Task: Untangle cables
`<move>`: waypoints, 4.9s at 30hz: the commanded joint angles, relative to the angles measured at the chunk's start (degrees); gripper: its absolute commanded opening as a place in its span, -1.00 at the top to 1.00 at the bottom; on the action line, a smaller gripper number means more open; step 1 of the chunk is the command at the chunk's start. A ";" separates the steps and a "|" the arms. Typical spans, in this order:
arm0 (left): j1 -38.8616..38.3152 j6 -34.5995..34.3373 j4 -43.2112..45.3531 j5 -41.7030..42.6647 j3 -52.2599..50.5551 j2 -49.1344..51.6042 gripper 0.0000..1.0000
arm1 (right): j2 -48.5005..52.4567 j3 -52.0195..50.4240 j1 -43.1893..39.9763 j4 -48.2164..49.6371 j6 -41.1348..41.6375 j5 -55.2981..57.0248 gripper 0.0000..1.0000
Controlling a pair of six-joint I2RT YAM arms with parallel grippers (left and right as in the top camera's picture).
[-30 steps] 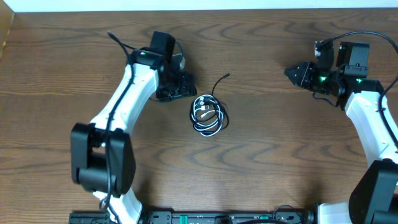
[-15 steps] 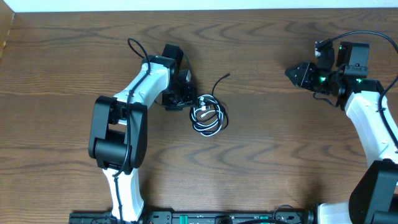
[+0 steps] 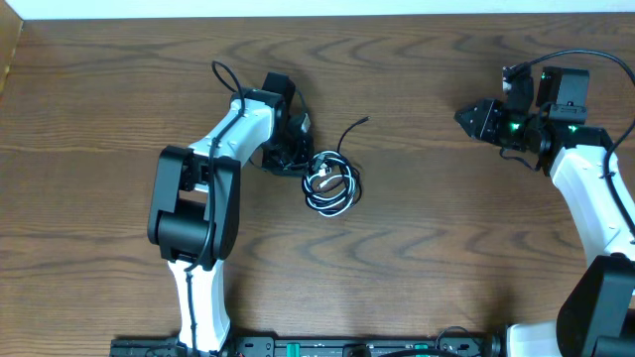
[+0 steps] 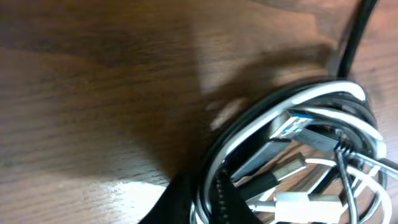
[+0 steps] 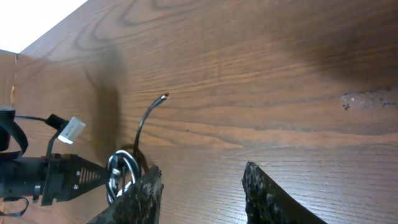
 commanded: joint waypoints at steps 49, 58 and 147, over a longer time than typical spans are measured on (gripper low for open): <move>-0.55 -78.95 6.69 -4.63 0.72 -31.01 0.85 | -1.25 0.74 26.21 18.12 -19.56 -14.05 0.12; -0.55 -79.12 6.10 -1.44 0.72 -31.01 0.85 | -1.22 0.74 30.21 17.05 -23.47 -8.26 0.08; -1.36 6.91 9.31 16.15 0.55 -27.21 0.06 | -4.57 0.70 13.51 5.16 -15.02 -37.88 0.98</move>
